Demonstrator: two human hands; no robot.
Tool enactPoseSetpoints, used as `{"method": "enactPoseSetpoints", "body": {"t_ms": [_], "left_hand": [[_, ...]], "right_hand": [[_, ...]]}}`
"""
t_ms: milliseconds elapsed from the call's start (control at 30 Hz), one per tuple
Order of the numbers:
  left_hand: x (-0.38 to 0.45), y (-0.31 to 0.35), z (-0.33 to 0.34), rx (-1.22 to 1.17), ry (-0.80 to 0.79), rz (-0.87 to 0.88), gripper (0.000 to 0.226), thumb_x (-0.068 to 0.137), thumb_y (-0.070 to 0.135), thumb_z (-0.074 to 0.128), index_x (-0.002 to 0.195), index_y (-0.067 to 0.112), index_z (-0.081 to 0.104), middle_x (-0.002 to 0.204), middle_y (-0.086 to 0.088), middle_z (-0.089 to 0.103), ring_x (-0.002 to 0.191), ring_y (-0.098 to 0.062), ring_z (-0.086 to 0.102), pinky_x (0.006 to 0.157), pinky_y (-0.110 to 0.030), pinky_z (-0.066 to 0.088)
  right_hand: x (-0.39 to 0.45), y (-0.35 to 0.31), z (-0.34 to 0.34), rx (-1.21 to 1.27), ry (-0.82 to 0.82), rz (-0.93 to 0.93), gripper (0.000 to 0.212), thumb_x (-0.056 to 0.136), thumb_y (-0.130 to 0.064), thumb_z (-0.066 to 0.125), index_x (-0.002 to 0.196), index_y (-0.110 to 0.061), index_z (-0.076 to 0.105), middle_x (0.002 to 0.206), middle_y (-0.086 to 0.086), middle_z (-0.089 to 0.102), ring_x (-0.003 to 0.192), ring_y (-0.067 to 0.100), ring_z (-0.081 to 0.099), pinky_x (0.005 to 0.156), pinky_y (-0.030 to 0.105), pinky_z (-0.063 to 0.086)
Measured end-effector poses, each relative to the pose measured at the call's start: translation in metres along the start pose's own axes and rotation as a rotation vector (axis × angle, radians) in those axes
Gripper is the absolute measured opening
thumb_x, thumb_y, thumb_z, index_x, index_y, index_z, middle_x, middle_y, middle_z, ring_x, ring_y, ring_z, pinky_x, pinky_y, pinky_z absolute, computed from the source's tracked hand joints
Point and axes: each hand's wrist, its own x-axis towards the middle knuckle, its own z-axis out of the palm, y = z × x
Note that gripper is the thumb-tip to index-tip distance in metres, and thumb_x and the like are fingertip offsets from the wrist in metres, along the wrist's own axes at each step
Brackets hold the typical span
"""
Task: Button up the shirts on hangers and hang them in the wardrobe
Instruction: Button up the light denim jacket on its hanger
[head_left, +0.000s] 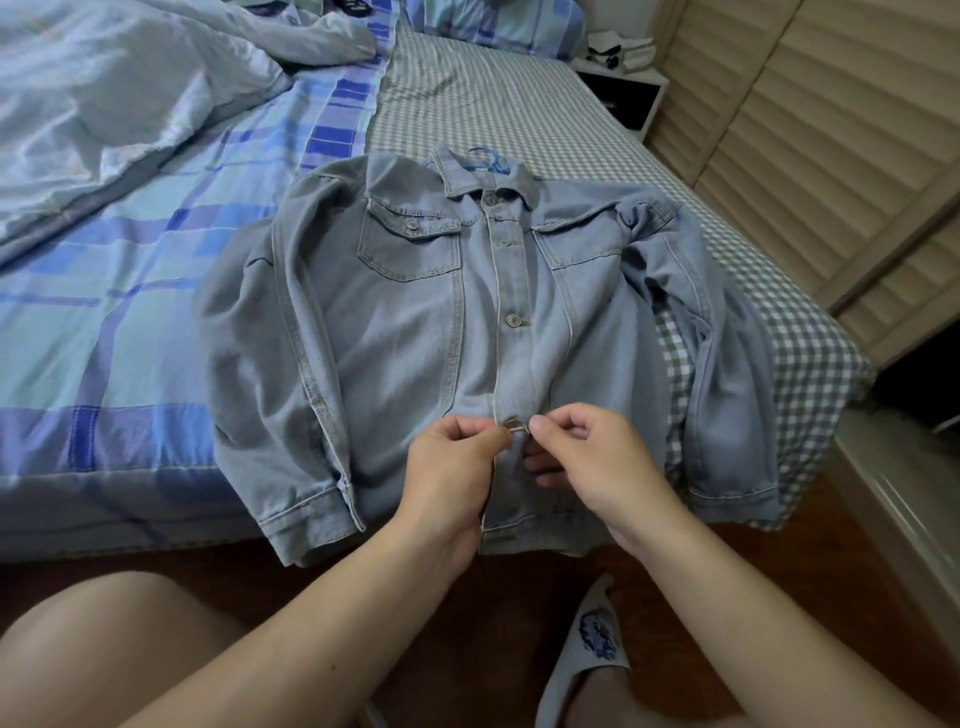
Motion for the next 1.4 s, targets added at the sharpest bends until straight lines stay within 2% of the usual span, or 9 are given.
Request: {"method": "enactPoseSetpoints", "body": {"t_ms": [167, 433, 567, 767, 833, 933, 1033, 1167, 1400], "left_hand": [[-0.004, 0.004, 0.002, -0.046, -0.089, -0.055, 0.016, 0.089, -0.004, 0.067, 0.083, 0.010, 0.063, 0.064, -0.007, 0.062, 0.048, -0.011, 0.058, 0.046, -0.021, 0.048], [-0.006, 0.017, -0.004, -0.194, -0.202, -0.234, 0.018, 0.090, -0.003, 0.065, 0.104, 0.008, 0.067, 0.088, -0.018, 0.069, 0.063, -0.022, 0.067, 0.050, -0.026, 0.054], [-0.006, 0.018, 0.002, -0.242, -0.075, -0.215, 0.019, 0.089, -0.008, 0.064, 0.098, 0.008, 0.066, 0.084, -0.017, 0.067, 0.063, -0.023, 0.065, 0.050, -0.028, 0.057], [-0.001, 0.017, 0.009, -0.271, 0.032, -0.153, 0.020, 0.086, -0.014, 0.062, 0.090, 0.005, 0.066, 0.076, -0.017, 0.067, 0.068, -0.027, 0.065, 0.069, -0.037, 0.058], [0.001, 0.022, 0.006, -0.208, 0.010, -0.091, 0.019, 0.084, -0.013, 0.065, 0.085, 0.005, 0.067, 0.072, -0.013, 0.068, 0.065, -0.023, 0.065, 0.068, -0.033, 0.056], [0.001, 0.026, 0.002, -0.069, -0.028, 0.019, 0.022, 0.085, -0.011, 0.066, 0.076, 0.009, 0.065, 0.057, -0.002, 0.063, 0.050, -0.011, 0.058, 0.049, -0.018, 0.047], [-0.003, 0.022, -0.001, 0.081, -0.043, 0.080, 0.022, 0.084, -0.008, 0.071, 0.083, 0.011, 0.061, 0.058, 0.003, 0.059, 0.052, -0.006, 0.053, 0.053, -0.014, 0.044], [-0.006, 0.020, -0.007, 0.154, -0.041, 0.146, 0.041, 0.080, -0.002, 0.079, 0.091, 0.017, 0.046, 0.069, -0.007, 0.060, 0.070, -0.018, 0.055, 0.069, -0.030, 0.048], [-0.008, 0.021, -0.012, 0.317, -0.069, 0.273, 0.038, 0.086, 0.003, 0.077, 0.091, 0.017, 0.042, 0.081, -0.014, 0.076, 0.075, -0.027, 0.068, 0.077, -0.040, 0.049]], "right_hand": [[0.004, -0.009, -0.001, 0.095, -0.063, 0.149, 0.013, 0.096, -0.011, 0.063, 0.088, -0.002, 0.068, 0.079, 0.011, 0.071, 0.072, 0.020, 0.070, 0.063, 0.030, 0.058], [0.003, -0.011, 0.004, 0.133, -0.054, 0.122, 0.012, 0.093, -0.002, 0.063, 0.083, -0.007, 0.064, 0.083, 0.015, 0.068, 0.069, 0.016, 0.065, 0.060, 0.024, 0.057], [0.001, -0.007, 0.008, 0.141, -0.038, 0.097, 0.013, 0.093, -0.004, 0.065, 0.081, -0.009, 0.066, 0.078, 0.010, 0.069, 0.069, 0.015, 0.065, 0.059, 0.024, 0.056], [0.002, 0.000, 0.012, 0.128, -0.046, 0.084, 0.016, 0.094, -0.007, 0.067, 0.078, -0.010, 0.066, 0.071, 0.007, 0.066, 0.062, 0.012, 0.061, 0.055, 0.023, 0.052], [0.004, 0.005, 0.005, -0.094, 0.034, -0.068, 0.017, 0.091, -0.011, 0.072, 0.077, -0.018, 0.067, 0.069, -0.002, 0.066, 0.063, 0.012, 0.060, 0.059, 0.025, 0.052], [0.008, -0.006, -0.018, -0.485, 0.206, -0.660, 0.015, 0.087, -0.007, 0.074, 0.088, -0.022, 0.073, 0.083, -0.012, 0.067, 0.081, 0.004, 0.064, 0.076, 0.018, 0.050], [0.014, -0.026, -0.033, -0.682, -0.009, -1.040, 0.017, 0.090, -0.004, 0.073, 0.103, -0.013, 0.078, 0.095, -0.004, 0.069, 0.091, 0.011, 0.064, 0.085, 0.021, 0.049], [0.034, -0.034, -0.035, -0.959, -0.292, -1.254, 0.018, 0.093, -0.006, 0.069, 0.108, -0.011, 0.078, 0.099, 0.001, 0.072, 0.088, 0.018, 0.064, 0.079, 0.030, 0.054], [0.050, -0.054, -0.041, -1.290, -0.491, -1.504, 0.020, 0.102, -0.007, 0.056, 0.112, -0.005, 0.072, 0.096, 0.007, 0.072, 0.083, 0.023, 0.066, 0.067, 0.035, 0.058]]}}
